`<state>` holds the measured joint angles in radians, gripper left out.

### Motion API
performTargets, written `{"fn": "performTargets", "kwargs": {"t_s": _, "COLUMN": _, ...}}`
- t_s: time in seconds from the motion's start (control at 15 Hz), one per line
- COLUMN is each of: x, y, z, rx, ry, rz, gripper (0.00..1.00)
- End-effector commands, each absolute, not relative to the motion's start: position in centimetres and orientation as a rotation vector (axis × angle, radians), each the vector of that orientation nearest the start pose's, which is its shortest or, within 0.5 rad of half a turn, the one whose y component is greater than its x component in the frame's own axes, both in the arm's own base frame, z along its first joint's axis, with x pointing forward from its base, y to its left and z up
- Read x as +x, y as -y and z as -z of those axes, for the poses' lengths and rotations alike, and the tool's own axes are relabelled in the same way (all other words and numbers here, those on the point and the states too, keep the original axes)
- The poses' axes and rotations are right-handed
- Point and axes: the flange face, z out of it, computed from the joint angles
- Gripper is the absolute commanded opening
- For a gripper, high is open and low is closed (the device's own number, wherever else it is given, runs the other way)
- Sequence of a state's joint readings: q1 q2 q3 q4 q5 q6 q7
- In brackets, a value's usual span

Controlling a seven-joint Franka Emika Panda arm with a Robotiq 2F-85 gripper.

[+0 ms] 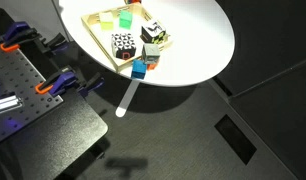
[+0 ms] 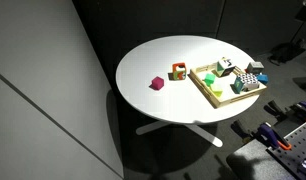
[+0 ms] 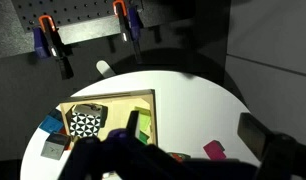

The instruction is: Put the grey block in the crate

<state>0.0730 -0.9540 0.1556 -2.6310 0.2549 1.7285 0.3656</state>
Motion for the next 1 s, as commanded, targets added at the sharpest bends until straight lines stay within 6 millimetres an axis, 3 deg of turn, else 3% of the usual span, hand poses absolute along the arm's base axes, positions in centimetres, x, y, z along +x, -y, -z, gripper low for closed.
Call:
{"fn": "performTargets", "kwargs": {"t_s": 0.0, "x": 26.4, "y": -9.1, "z": -52.0, "rx": -2.988, "ry": -0.35, "rz": 0.018, "gripper": 1.0}}
{"fn": "performTargets", "kwargs": {"t_s": 0.6, "x": 26.4, "y": -9.1, "z": -52.0, "rx": -2.988, "ry": -0.35, "rz": 0.018, "gripper": 1.0}}
{"fn": "performTargets", "kwargs": {"t_s": 0.93, "x": 28.1, "y": -7.5, "z": -52.7, "rx": -2.975, "ry": -0.416, "rz": 0.08, "gripper": 1.0}}
